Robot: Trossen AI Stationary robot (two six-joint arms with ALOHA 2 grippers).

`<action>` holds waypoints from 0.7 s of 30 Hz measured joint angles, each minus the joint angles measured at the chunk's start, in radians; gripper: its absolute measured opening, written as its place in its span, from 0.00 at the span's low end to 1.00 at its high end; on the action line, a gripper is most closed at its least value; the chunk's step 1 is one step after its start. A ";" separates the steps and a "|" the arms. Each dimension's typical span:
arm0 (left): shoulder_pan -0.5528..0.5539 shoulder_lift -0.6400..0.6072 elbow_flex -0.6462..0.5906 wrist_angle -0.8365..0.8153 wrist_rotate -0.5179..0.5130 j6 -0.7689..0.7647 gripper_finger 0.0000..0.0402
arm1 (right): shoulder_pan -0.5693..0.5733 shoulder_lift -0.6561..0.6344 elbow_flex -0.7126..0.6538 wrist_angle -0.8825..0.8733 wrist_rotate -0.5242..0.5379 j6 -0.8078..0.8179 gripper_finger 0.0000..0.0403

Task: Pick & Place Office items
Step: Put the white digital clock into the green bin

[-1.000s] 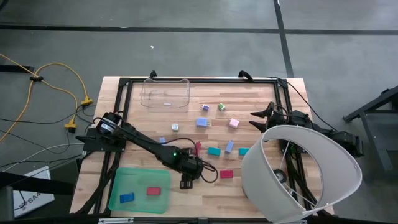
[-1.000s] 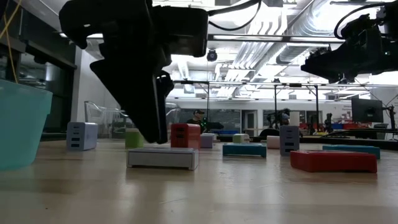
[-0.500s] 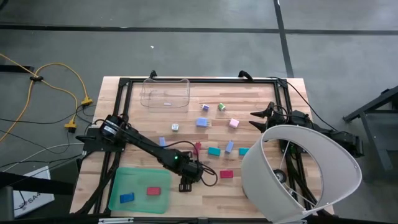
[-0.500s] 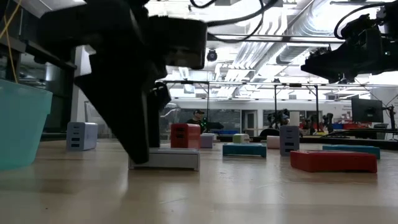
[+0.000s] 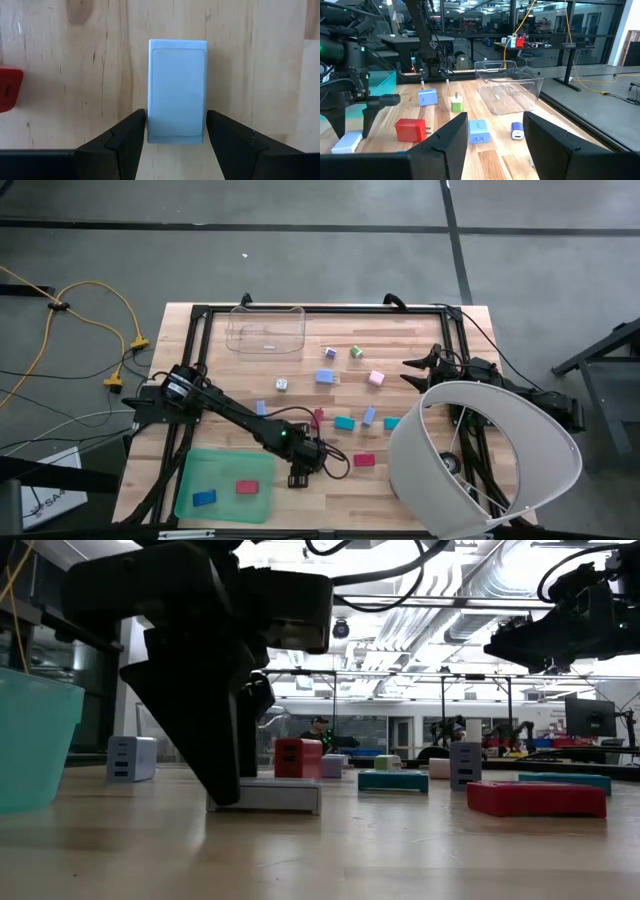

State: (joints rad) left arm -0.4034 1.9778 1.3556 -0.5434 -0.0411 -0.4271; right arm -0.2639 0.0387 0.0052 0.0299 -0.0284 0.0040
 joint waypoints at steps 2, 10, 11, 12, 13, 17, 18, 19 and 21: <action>0.000 0.000 0.000 -0.002 -0.006 0.000 0.51 | 0.000 0.000 0.000 0.000 0.000 0.000 0.44; 0.000 0.000 0.000 -0.007 -0.013 0.000 0.51 | 0.000 0.000 0.000 0.001 0.000 0.000 0.44; 0.000 0.000 0.000 -0.007 -0.013 0.000 0.51 | 0.000 0.000 0.000 0.001 0.000 0.000 0.44; 0.000 0.000 0.000 -0.007 -0.014 0.000 0.51 | 0.000 0.000 0.000 0.001 0.000 0.000 0.44; 0.000 0.000 0.000 -0.008 -0.013 0.000 0.51 | 0.000 0.000 0.000 0.001 0.000 0.000 0.44; 0.000 0.000 0.000 -0.010 -0.013 0.000 0.51 | 0.000 0.000 0.000 0.001 0.000 0.000 0.44; 0.000 0.000 0.000 -0.010 -0.013 0.000 0.51 | 0.000 0.000 0.000 0.001 0.000 0.000 0.44; 0.000 0.000 0.000 -0.010 -0.013 0.000 0.51 | 0.000 0.000 0.000 0.001 0.000 0.000 0.44; 0.000 0.000 0.000 -0.010 -0.013 0.000 0.50 | 0.000 0.000 0.000 0.001 0.000 0.000 0.44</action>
State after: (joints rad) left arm -0.4034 1.9778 1.3556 -0.5533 -0.0544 -0.4267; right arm -0.2640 0.0387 0.0053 0.0311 -0.0284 0.0040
